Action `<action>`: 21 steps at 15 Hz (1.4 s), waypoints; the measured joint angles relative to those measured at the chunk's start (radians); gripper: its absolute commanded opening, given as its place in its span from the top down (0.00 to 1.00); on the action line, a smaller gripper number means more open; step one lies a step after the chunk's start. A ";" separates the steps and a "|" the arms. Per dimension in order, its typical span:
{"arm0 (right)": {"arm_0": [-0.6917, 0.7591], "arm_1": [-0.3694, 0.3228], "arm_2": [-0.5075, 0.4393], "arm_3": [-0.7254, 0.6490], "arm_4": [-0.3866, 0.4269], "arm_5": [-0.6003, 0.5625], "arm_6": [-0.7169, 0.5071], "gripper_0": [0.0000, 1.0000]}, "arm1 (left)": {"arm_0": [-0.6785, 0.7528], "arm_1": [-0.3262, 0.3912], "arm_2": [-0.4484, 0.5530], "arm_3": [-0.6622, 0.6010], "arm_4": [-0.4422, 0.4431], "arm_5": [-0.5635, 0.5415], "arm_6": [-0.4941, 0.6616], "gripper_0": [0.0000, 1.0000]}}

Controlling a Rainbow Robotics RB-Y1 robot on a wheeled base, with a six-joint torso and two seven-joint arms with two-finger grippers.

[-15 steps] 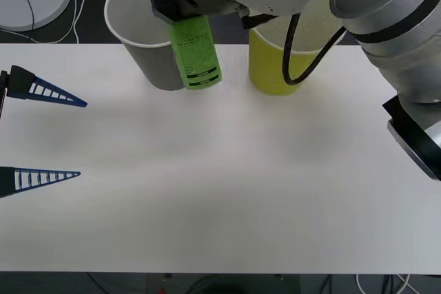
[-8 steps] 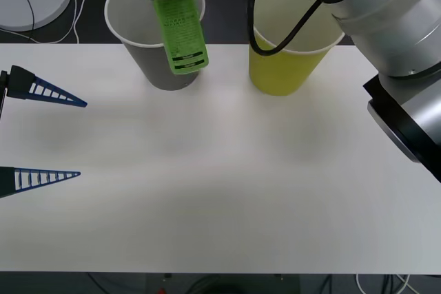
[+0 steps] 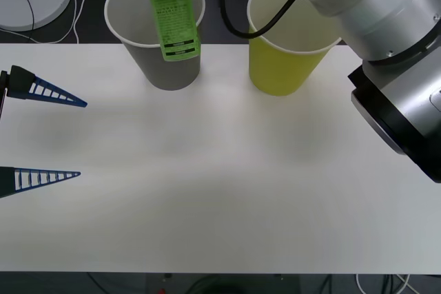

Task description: Put the can into the green bin and the plastic bottle into the gray bin

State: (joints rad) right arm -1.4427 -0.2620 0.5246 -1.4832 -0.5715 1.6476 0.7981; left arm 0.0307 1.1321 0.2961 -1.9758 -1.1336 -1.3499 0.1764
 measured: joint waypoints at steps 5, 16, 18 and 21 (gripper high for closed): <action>-0.054 0.025 -0.012 0.126 0.011 -0.057 0.009 1.00 | 0.000 0.000 0.000 0.000 0.000 0.000 0.000 0.00; -0.156 0.078 -0.012 0.367 0.038 -0.183 0.039 1.00 | 0.000 0.000 0.000 0.000 0.000 0.000 0.000 0.00; -0.173 0.093 -0.012 0.411 0.050 -0.196 0.047 1.00 | 0.000 0.000 0.000 0.000 0.000 0.000 0.000 0.00; -0.198 0.113 -0.012 0.471 0.055 -0.234 0.050 1.00 | 0.000 0.000 0.000 0.000 0.000 0.000 0.000 0.00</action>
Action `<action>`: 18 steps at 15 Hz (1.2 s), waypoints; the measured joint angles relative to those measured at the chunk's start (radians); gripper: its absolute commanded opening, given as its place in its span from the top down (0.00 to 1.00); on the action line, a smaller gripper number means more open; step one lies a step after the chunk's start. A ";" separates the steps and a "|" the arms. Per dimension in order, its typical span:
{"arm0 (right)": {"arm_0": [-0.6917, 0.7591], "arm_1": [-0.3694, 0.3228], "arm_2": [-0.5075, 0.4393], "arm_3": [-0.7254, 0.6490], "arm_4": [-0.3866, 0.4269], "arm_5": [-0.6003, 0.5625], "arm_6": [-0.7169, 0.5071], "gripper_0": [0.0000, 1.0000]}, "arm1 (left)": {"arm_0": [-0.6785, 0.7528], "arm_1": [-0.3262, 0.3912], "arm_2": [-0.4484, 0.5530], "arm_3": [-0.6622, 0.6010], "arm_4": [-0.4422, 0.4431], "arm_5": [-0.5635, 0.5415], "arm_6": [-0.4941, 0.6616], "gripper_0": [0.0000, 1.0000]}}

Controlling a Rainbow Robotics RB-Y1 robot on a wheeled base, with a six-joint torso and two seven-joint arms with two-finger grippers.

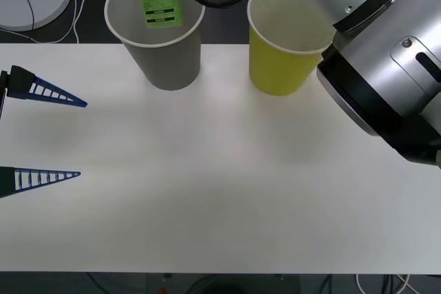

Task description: Put the can into the green bin and the plastic bottle into the gray bin

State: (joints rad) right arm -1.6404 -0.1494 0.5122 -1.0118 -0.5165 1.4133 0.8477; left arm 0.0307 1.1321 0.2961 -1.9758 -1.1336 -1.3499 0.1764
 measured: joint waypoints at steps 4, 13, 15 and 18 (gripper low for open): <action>-0.005 0.014 0.000 0.024 0.015 -0.018 -0.001 1.00 | 0.000 0.000 0.000 0.000 0.000 0.000 0.000 0.00; -0.006 0.018 -0.001 0.024 0.018 -0.024 -0.017 0.00 | 0.000 0.000 0.000 0.000 0.000 0.000 0.000 0.00; -0.006 0.018 0.000 0.023 0.018 -0.028 -0.019 0.00 | 0.000 0.000 0.000 0.000 0.000 0.000 0.000 0.00; -0.006 0.018 0.000 0.024 0.018 -0.033 -0.019 0.00 | 0.000 0.000 0.000 0.000 0.000 0.000 0.000 0.00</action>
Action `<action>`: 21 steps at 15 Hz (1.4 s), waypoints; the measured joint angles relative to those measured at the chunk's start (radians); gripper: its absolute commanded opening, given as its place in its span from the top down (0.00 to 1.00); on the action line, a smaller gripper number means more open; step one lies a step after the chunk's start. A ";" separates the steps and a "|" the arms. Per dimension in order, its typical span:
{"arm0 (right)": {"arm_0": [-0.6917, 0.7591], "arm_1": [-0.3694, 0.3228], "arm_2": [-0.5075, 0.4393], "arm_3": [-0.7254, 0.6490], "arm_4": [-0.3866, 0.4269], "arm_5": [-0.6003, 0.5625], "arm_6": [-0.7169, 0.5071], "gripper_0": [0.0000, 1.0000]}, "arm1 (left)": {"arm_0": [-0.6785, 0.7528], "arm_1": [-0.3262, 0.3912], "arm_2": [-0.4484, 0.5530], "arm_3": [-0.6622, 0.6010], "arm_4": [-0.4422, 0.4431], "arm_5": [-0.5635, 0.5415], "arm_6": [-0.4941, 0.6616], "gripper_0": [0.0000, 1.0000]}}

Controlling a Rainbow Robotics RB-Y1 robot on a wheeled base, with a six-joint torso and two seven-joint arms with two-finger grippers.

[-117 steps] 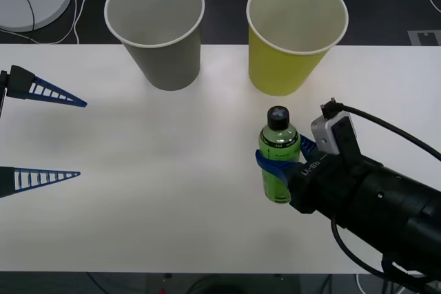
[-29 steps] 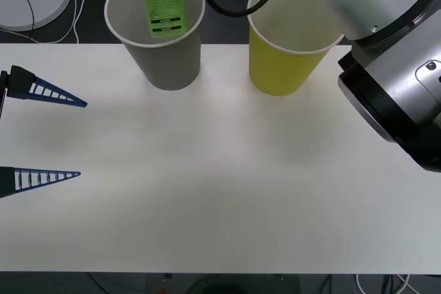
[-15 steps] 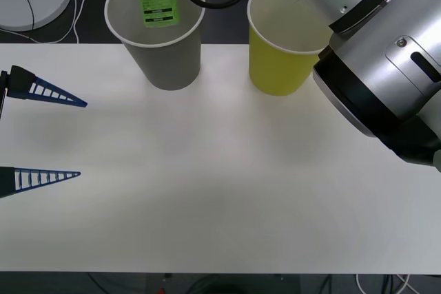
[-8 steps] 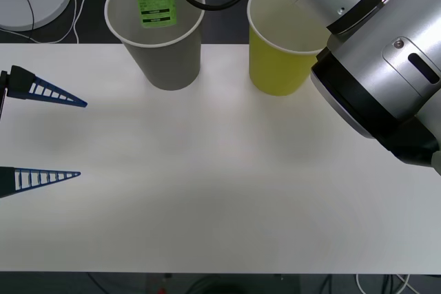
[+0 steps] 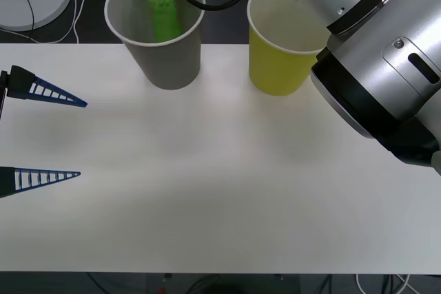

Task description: Put the can into the green bin and the plastic bottle into the gray bin

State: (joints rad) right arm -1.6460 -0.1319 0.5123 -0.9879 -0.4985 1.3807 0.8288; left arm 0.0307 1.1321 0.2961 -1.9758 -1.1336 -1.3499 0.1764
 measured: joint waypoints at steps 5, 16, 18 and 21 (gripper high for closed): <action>0.000 0.000 0.000 0.000 0.001 0.000 0.009 0.00 | 0.000 0.000 0.000 0.000 0.000 0.000 0.000 0.00; 0.089 -0.050 0.026 -0.205 -0.002 0.071 0.012 0.00 | 0.000 0.000 0.000 0.000 0.000 0.000 0.000 0.00; 0.119 -0.068 0.038 -0.278 -0.003 0.095 0.009 0.00 | 0.000 0.000 0.000 0.000 0.000 0.000 0.000 0.00; 0.162 -0.100 0.054 -0.369 -0.022 0.106 -0.005 0.00 | 0.000 0.000 0.000 0.000 0.000 0.000 0.000 0.00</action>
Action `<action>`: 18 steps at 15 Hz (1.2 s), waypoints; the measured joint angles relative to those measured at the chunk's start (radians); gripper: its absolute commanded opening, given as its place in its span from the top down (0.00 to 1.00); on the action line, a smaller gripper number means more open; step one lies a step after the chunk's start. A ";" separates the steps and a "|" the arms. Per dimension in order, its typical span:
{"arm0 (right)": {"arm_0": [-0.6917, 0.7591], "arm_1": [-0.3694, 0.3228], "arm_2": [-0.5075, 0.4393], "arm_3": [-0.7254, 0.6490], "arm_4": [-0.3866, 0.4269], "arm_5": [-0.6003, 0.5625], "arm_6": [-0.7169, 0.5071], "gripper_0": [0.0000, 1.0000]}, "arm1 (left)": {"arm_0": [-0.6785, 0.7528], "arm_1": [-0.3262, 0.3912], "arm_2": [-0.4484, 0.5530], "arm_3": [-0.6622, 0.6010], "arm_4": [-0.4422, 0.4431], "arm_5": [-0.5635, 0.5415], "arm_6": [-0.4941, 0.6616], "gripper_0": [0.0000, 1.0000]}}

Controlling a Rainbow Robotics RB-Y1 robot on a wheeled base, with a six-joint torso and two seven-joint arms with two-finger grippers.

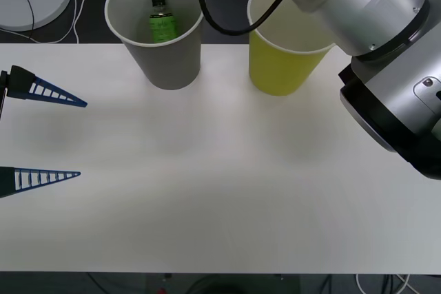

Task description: Put the can into the green bin and the plastic bottle into the gray bin

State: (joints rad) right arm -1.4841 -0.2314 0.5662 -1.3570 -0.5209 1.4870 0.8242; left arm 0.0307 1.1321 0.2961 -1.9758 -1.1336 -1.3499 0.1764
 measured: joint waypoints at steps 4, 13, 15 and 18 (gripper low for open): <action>0.051 -0.052 0.016 -0.127 -0.023 0.025 -0.015 0.00 | 0.000 0.000 0.000 0.000 0.000 0.000 0.000 0.00; 0.184 -0.198 0.035 -0.423 -0.088 0.021 -0.023 0.00 | 0.000 0.000 0.000 0.000 0.000 0.000 0.000 0.00; 0.212 -0.226 0.035 -0.478 -0.104 0.016 -0.021 0.00 | 0.000 0.000 0.000 0.000 0.000 0.000 0.000 0.00; 0.222 -0.272 0.035 -0.525 -0.164 0.004 -0.014 0.00 | 0.000 0.000 0.000 0.000 0.000 0.000 0.000 0.00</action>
State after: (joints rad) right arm -1.2616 -0.5032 0.6013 -1.8819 -0.6853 1.4909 0.8104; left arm 0.0307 1.1321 0.2961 -1.9758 -1.1336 -1.3499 0.1764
